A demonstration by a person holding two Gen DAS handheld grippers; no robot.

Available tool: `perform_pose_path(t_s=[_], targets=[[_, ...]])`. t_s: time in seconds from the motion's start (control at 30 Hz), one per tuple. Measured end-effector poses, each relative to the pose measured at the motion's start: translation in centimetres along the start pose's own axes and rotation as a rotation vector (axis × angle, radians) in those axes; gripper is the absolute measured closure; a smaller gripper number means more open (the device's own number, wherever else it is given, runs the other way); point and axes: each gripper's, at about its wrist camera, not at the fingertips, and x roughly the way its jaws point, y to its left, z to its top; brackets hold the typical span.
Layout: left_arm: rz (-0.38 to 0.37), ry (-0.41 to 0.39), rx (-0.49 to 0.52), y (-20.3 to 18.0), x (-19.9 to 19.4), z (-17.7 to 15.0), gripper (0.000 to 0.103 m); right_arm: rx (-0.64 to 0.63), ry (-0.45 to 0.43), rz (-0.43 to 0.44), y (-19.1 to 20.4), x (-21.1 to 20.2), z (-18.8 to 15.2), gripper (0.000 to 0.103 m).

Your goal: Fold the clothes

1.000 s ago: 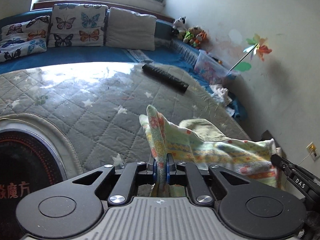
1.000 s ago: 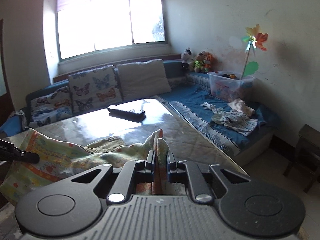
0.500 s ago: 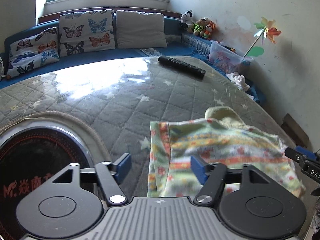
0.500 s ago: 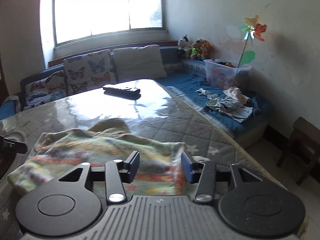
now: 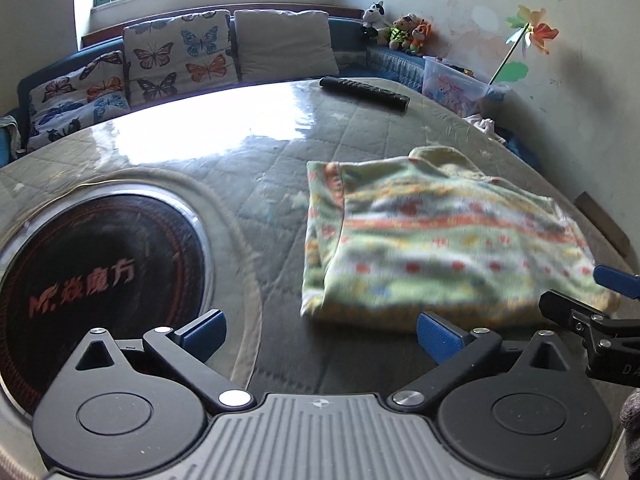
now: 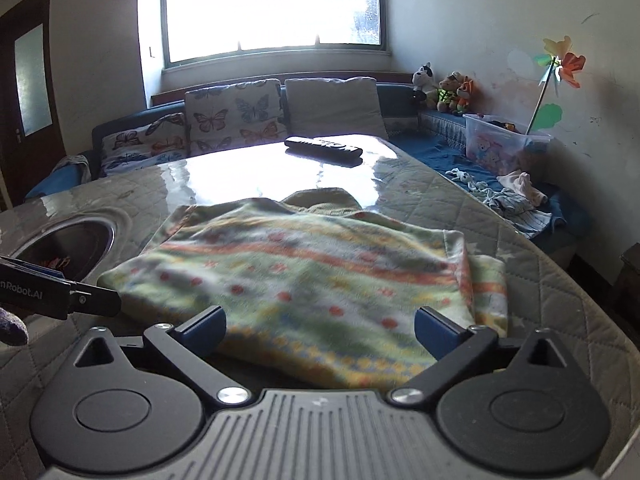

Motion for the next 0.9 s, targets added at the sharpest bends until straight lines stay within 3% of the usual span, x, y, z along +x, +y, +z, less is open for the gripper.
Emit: perform_pose_path(t_s=[0.27, 0.9], targets=[[0.059, -0.046, 0.062, -0.8, -1.8, -2.0, 0.0, 0.056, 0.022, -0.028, 0.2, -1.6, -1.9, 0.0], [0.036, -0.052, 0.054, -1.3, -3.6, -5.6, 0.0, 0.076, 0.064, -0.094, 1.1, -3.0, -4.6, 0.0]])
